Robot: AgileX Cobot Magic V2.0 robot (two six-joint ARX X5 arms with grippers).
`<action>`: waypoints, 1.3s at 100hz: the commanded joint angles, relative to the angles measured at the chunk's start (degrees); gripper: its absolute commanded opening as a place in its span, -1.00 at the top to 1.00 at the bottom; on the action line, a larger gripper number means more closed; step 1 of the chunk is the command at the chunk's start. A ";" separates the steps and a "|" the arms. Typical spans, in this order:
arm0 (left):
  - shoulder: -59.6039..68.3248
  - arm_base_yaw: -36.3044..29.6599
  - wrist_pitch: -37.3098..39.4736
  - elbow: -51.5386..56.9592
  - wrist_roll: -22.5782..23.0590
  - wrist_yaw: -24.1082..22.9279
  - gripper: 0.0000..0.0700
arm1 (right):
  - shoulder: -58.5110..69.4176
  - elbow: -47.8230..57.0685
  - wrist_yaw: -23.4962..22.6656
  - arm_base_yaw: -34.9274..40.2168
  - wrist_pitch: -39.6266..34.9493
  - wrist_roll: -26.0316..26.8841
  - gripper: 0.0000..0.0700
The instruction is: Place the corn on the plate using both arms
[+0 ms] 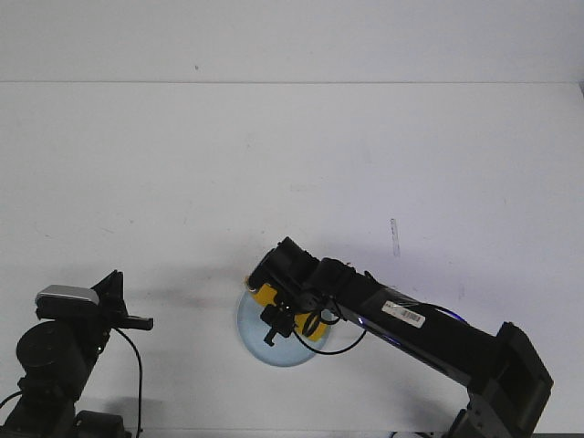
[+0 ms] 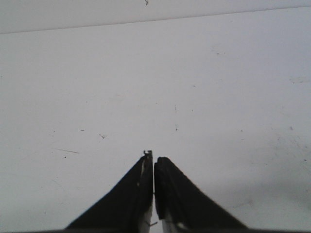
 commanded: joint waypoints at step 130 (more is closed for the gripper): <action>0.22 -0.15 0.15 0.33 0.52 -0.26 1.00 | -13.42 8.35 6.01 -30.27 0.70 -2.51 1.00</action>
